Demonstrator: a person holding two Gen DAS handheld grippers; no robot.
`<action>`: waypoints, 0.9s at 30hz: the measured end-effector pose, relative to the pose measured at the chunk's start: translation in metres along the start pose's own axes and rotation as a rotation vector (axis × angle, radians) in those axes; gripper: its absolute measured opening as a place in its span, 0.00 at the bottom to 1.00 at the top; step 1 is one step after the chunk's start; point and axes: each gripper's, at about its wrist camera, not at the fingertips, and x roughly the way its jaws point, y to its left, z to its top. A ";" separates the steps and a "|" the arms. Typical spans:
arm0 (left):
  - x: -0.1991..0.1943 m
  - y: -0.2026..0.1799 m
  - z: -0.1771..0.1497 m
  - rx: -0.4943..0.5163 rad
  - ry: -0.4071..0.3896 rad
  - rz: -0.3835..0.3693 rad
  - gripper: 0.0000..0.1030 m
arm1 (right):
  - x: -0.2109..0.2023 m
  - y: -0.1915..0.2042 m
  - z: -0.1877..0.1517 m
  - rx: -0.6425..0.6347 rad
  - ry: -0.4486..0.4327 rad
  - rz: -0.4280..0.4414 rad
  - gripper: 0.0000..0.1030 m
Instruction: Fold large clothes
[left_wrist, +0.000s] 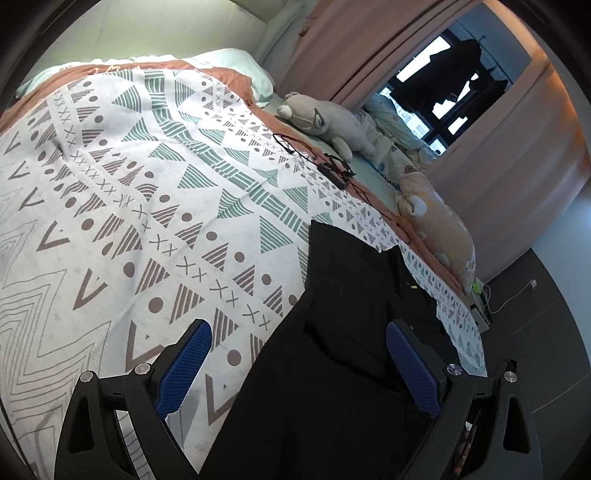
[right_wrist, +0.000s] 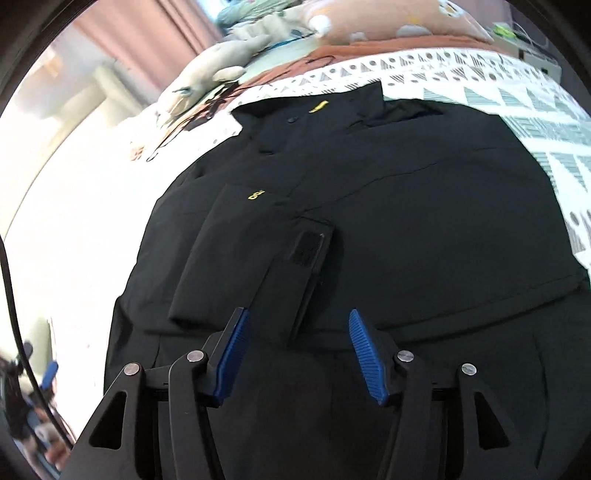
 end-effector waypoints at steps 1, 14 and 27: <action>0.000 0.000 0.000 -0.001 0.001 0.002 0.93 | 0.007 0.003 0.005 0.017 0.008 0.007 0.55; 0.002 0.025 0.010 -0.065 -0.004 0.072 0.93 | 0.054 0.111 0.028 -0.026 0.019 0.202 0.55; 0.002 0.022 0.006 -0.061 0.002 0.102 0.93 | 0.043 0.167 0.015 -0.100 0.032 0.393 0.55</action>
